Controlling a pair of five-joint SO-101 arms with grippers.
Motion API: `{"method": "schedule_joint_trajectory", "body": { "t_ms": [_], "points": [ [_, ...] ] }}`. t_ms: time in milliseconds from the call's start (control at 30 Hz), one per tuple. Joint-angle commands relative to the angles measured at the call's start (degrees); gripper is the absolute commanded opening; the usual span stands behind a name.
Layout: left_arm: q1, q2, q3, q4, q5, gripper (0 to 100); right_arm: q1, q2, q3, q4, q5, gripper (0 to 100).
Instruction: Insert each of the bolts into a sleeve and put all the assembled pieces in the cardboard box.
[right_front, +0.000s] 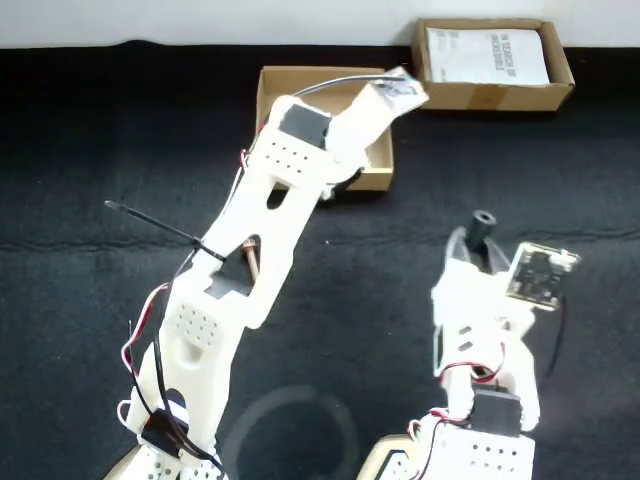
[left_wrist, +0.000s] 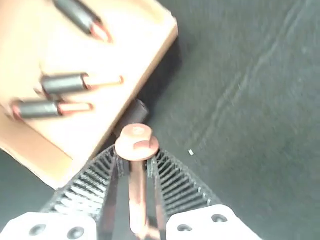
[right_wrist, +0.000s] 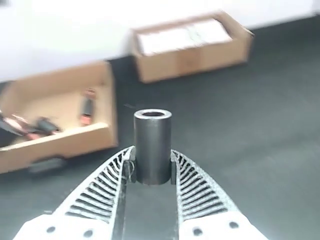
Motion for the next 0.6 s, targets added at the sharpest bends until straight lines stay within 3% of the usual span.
{"method": "schedule_joint_trajectory", "body": {
  "t_ms": [0,67,200,333,567],
  "points": [
    [-0.92,-4.62,-4.79,6.07,0.79,1,-5.67,-0.75,-0.31,-4.44,0.35,0.7],
    [-0.92,-4.62,-6.46,10.02,0.79,1,-8.40,-0.75,-0.31,-6.02,0.35,0.7],
    [-3.30,-5.67,-10.86,10.46,1.93,1,-12.88,-0.66,-0.22,-8.84,-2.02,0.7],
    [-4.62,-7.43,-16.13,10.37,9.58,1,-17.98,-0.75,4.44,-12.79,-3.16,0.7],
    [-5.58,-8.66,-22.99,10.55,15.82,1,-19.21,-0.84,11.21,-19.30,-2.99,0.7]
  ]
}}
